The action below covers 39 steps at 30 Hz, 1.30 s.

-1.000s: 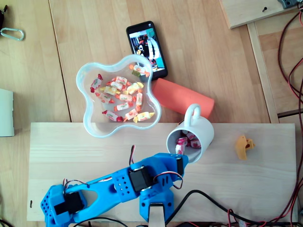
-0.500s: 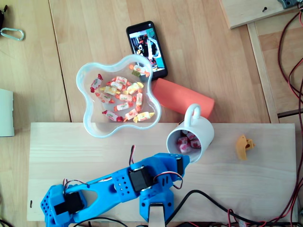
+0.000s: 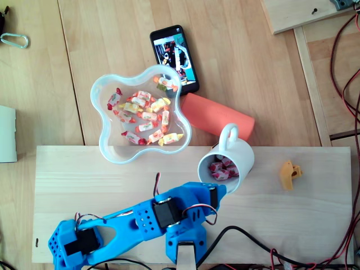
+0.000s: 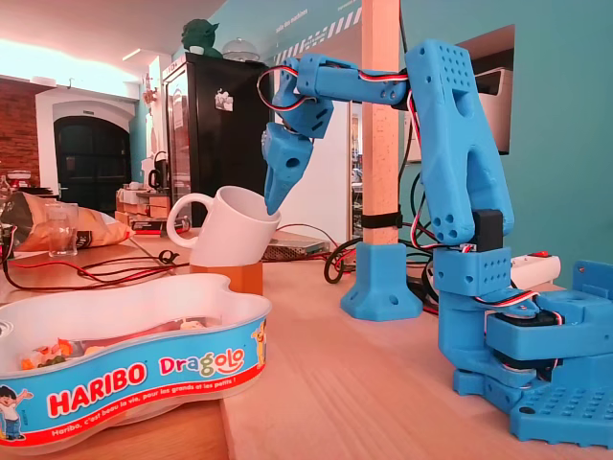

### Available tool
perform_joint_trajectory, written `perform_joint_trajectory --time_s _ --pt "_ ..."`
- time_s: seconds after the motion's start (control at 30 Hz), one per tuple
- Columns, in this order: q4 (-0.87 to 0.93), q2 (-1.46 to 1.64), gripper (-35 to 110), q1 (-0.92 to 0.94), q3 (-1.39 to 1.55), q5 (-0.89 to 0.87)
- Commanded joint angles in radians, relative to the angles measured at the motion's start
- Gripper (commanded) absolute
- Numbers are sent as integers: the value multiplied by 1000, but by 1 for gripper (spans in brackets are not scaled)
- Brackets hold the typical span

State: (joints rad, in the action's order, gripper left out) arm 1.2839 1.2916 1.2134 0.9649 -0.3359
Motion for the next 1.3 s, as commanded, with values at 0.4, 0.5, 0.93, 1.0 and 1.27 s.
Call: perform_joint_trajectory --time_s 0.4,0.5,0.93,1.0,1.27 --pt "6 58 11 -84 -244 2" --pt "15 58 11 -91 -278 2" --pt "21 60 11 -316 -462 6" --pt "23 60 11 -385 -471 28" --pt "32 44 11 -730 -466 71"
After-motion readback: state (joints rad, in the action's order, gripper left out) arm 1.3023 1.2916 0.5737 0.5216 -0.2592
